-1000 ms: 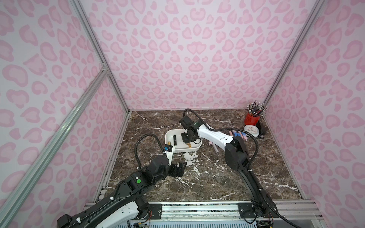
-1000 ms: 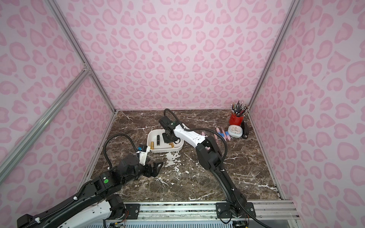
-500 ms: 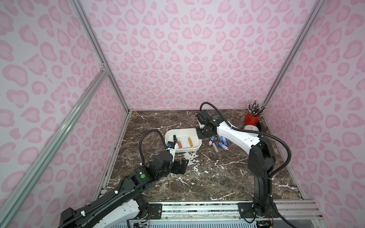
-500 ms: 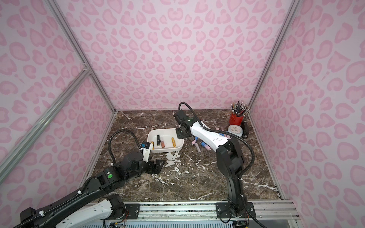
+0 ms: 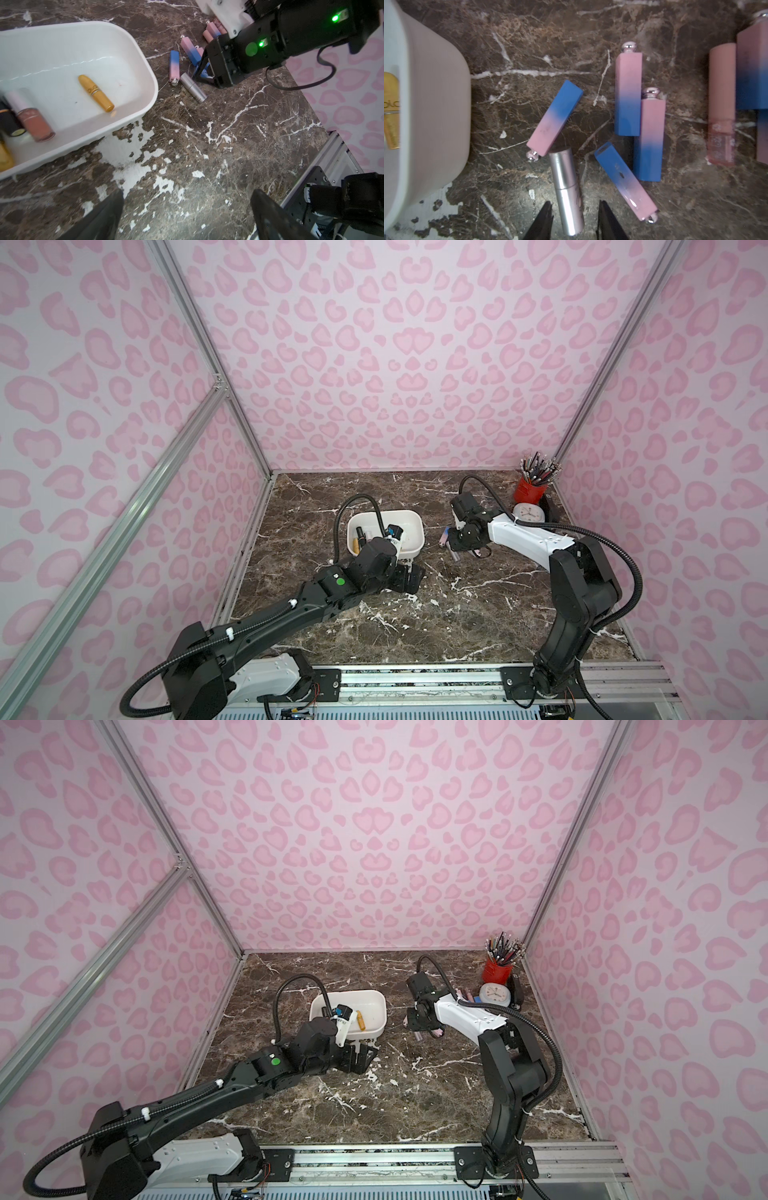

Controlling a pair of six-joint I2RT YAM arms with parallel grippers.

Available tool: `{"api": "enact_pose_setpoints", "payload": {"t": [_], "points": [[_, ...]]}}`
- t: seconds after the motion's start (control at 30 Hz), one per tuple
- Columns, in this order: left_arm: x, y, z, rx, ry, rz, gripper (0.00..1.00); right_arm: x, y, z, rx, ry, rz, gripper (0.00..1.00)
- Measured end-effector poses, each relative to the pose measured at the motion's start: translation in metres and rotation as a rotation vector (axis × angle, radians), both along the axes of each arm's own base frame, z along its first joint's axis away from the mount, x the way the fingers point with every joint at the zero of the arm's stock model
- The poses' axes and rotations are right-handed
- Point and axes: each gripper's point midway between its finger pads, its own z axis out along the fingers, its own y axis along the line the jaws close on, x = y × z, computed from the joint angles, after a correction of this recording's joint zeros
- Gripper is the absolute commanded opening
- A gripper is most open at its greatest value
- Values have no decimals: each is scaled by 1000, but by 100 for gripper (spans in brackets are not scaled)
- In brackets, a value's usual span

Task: Put the lipstick into the storage box
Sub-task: Pick up the lipstick at the center of the board.

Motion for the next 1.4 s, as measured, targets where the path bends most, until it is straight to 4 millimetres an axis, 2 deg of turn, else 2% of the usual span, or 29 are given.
{"api": "enact_pose_setpoints", "payload": {"t": [0.13, 0.3, 0.77, 0.9, 1.13, 1.4], "points": [[7, -22, 0, 3, 20, -37, 98, -5, -1, -11, 22, 14, 2, 39], [8, -32, -1, 7, 28, -57, 98, -5, 2, -17, 50, 10, 7, 38], [6, -30, -4, 12, 36, -60, 98, -3, 9, -36, 63, 41, 16, 29], [3, -26, -5, 11, 34, -60, 98, -3, 10, -39, 63, 45, 15, 21], [-1, -16, -3, 9, 17, -45, 98, -6, 16, -33, 60, 38, 25, 18], [-5, -3, 6, -7, -14, -23, 98, -2, 24, 10, 51, -45, 39, 18]]}}
